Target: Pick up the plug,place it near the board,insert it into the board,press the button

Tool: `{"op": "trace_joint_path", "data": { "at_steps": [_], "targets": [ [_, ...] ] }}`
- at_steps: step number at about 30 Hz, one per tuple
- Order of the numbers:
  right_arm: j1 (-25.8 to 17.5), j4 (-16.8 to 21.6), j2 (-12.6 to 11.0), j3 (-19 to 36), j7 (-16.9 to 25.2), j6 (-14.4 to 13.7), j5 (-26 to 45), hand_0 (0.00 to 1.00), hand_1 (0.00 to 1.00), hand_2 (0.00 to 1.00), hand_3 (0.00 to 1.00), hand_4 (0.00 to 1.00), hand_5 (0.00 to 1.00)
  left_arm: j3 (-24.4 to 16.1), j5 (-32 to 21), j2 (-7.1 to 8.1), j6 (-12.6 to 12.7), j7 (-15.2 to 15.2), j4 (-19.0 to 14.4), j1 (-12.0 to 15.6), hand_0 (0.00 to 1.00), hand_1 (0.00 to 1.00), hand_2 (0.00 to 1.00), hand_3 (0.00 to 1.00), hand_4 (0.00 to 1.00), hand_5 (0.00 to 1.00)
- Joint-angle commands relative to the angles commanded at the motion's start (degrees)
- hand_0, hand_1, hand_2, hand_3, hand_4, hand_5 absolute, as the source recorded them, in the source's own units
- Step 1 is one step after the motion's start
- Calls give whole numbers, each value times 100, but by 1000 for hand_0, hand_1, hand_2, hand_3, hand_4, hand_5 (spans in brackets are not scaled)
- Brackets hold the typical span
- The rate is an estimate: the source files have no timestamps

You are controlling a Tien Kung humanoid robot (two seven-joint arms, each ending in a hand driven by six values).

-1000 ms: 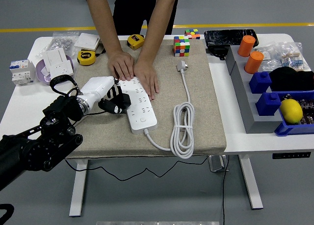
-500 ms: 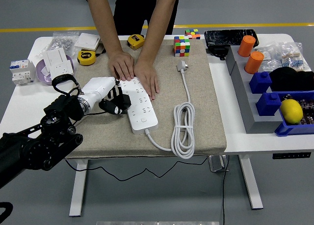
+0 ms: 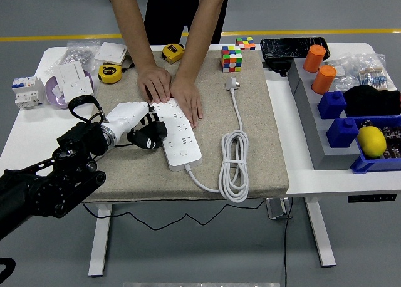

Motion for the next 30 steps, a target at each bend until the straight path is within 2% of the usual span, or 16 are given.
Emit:
{"op": "trace_joint_path", "data": {
  "at_steps": [1,6,8,12,13,16,18,19,21,24,25,26,28,30],
  "targets": [
    [-1,0,-1,-5,-1,14,12,988,695,609,582,998,646,5,-4,4,-1,2,-5,0,627,767,791,838,998,207],
    [-10,0,-4,5,1,59,9,988,695,609,582,998,646,-31,-14,25,-41,27,-63,9,627,767,791,838,998,207],
    [-10,0,-5,5,5,67,16,997,699,608,587,998,643,-89,-26,34,-78,40,-116,29,643,777,799,845,998,237],
    [-13,0,-6,-3,19,62,38,997,699,608,587,998,643,-409,-222,91,-329,94,-425,180,643,777,799,845,998,237],
    [-15,0,-6,-6,21,58,45,998,700,609,585,998,645,-498,-276,105,-384,105,-507,223,749,859,851,888,998,510],
    [-25,0,-2,-5,21,42,56,998,700,609,585,998,645,-913,-593,151,-545,124,-899,435,749,859,851,888,998,510],
    [-29,0,2,-13,27,31,75,998,700,609,585,998,645,-1193,-807,149,-542,96,-1143,589,749,859,851,888,998,510],
    [-30,0,5,-14,30,26,81,998,693,609,585,998,645,-1381,-976,130,-503,56,-1295,707,849,937,904,912,998,801],
    [-33,0,10,-24,44,9,109,998,693,609,585,998,645,-1783,-1402,66,-319,-85,-1610,970,849,937,904,912,998,801],
    [-38,0,21,-17,57,-24,123,998,693,609,585,998,645,-2341,-2102,-111,140,-374,-2120,1446,849,937,904,912,998,801],
    [-40,0,24,-17,60,-32,131,998,690,608,579,998,645,-2476,-2320,-158,240,-422,-2267,1586,910,956,915,907,998,998],
    [-46,0,32,-7,63,-40,131,998,690,608,579,998,645,-2634,-2573,-233,349,-468,-2468,1783,910,956,915,907,998,998],
    [-50,0,37,-3,71,-52,148,998,690,608,579,998,645,-2821,-3058,-313,397,-518,-2796,2133,910,956,915,907,998,998],
    [-56,0,42,-3,76,-63,169,998,690,608,579,998,645,-2872,-3486,-330,340,-555,-2992,2421,910,956,915,907,998,998]
  ]
}}
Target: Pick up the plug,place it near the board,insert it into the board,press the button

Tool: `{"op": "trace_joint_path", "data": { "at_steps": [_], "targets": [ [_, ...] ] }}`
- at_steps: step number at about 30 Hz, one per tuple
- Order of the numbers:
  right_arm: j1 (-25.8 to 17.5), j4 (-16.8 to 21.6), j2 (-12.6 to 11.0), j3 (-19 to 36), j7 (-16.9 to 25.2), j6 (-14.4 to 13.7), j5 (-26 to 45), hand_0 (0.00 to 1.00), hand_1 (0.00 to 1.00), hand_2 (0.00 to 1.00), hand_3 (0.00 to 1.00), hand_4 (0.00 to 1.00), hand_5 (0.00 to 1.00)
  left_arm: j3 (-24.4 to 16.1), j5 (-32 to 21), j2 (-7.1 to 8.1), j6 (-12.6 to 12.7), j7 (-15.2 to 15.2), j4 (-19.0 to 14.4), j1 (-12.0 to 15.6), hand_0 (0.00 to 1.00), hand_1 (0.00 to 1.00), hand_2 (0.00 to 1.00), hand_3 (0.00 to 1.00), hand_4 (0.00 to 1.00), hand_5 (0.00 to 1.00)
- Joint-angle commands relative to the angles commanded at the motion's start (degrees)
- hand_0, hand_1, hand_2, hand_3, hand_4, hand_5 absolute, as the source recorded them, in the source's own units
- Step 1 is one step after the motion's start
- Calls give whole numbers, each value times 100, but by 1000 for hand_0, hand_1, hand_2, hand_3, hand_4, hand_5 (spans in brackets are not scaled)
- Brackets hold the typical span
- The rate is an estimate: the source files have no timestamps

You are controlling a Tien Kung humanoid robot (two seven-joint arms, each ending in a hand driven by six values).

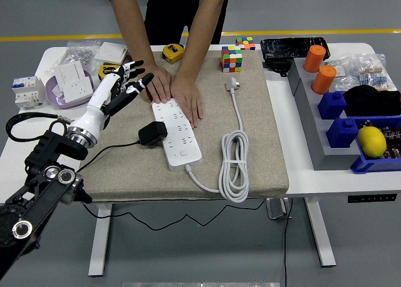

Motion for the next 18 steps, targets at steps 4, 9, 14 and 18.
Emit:
{"op": "trace_joint_path", "data": {
  "at_steps": [4,9,14,18],
  "targets": [
    [2,0,-1,6,13,-20,5,991,688,598,577,998,647,61,-575,49,-159,-28,-15,401,976,964,921,908,998,998],
    [24,0,-18,1,40,-40,13,986,687,598,573,998,646,127,-472,142,-340,89,23,636,998,998,950,922,998,998],
    [22,0,-23,23,46,-54,-6,983,684,595,571,998,645,189,-61,226,-386,221,186,642,998,998,955,922,998,998],
    [21,0,-29,39,55,-66,-13,983,684,595,571,998,645,208,395,272,-408,345,230,625,998,998,955,922,998,998]
  ]
}}
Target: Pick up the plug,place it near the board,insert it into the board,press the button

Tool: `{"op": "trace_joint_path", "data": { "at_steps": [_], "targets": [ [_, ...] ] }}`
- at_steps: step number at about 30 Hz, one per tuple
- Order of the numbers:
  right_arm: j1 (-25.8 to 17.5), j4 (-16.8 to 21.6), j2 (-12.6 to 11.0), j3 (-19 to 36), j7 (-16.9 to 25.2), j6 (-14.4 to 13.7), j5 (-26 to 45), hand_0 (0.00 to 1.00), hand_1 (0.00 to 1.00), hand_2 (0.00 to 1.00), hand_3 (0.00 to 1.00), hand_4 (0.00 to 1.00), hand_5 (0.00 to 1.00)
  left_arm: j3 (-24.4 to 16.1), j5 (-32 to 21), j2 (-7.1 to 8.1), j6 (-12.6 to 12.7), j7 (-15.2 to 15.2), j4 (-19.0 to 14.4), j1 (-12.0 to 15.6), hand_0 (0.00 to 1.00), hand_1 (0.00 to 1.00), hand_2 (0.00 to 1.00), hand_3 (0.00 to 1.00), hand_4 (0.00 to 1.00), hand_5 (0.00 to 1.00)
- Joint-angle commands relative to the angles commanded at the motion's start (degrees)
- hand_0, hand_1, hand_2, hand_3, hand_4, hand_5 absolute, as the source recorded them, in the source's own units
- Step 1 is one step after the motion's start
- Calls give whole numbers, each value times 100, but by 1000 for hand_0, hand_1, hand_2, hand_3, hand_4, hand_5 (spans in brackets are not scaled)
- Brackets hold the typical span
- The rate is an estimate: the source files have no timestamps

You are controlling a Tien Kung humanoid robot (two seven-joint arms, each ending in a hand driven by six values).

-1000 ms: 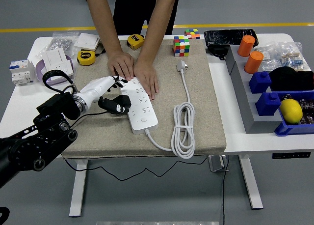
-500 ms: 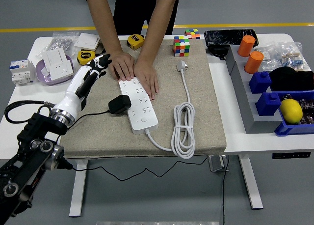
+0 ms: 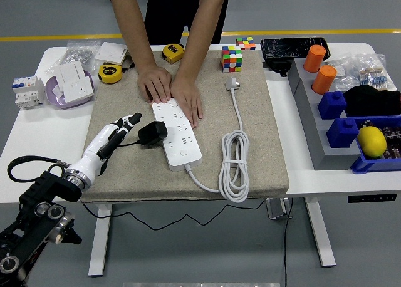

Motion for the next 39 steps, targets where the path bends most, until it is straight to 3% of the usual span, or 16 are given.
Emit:
{"op": "trace_joint_path", "data": {
  "at_steps": [15,26,39],
  "targets": [
    [4,0,-15,45,16,-26,-55,977,684,592,568,998,637,530,-130,179,-309,239,26,-302,998,998,937,908,998,998],
    [12,0,-27,52,21,-68,-84,973,681,601,567,997,637,828,-114,282,-320,301,111,-609,998,994,930,903,998,998],
    [52,0,-94,-23,38,-109,-9,974,681,603,569,997,635,1686,-165,690,-408,589,217,-1391,998,981,909,889,998,998]
  ]
}}
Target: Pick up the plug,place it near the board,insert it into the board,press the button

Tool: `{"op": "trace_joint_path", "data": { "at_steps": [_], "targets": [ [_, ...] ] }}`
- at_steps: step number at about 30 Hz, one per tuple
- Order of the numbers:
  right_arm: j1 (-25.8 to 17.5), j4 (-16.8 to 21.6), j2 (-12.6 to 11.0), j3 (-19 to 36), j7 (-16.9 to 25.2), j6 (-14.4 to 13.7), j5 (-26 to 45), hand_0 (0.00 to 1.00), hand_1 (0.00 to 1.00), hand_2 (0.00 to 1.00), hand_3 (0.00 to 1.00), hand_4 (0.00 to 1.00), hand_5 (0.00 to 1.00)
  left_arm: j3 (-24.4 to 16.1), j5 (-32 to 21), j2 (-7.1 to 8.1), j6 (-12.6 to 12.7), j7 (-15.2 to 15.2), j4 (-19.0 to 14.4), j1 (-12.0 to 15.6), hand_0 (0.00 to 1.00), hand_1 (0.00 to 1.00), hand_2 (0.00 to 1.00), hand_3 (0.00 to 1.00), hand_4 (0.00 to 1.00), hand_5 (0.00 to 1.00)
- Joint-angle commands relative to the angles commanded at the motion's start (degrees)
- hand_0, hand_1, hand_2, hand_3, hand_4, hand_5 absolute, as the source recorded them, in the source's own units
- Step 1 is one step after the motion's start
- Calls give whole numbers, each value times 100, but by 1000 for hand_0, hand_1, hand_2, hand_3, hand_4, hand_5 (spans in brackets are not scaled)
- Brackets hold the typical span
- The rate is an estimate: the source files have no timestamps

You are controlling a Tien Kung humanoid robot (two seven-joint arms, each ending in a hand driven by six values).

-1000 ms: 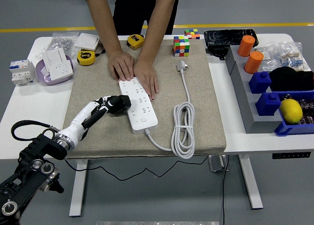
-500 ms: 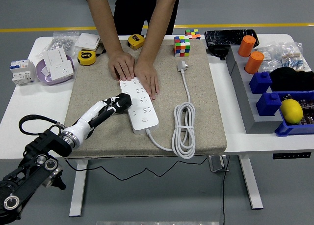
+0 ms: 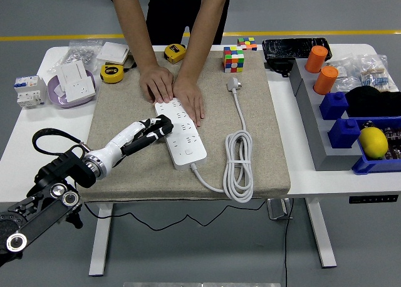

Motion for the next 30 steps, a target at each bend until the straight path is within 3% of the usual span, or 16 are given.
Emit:
{"op": "trace_joint_path", "data": {
  "at_steps": [16,22,30],
  "targets": [
    [28,0,-26,-14,3,-26,46,974,680,606,572,998,645,245,72,109,-81,261,-26,-256,998,962,892,877,998,998],
    [41,0,-36,-32,-6,-27,49,973,680,607,573,998,650,463,11,34,-247,501,-43,-542,998,952,877,865,998,998],
    [49,0,-51,-27,-22,-35,25,973,680,607,574,998,654,558,143,-122,-269,694,-176,-807,998,944,873,861,998,998]
  ]
}}
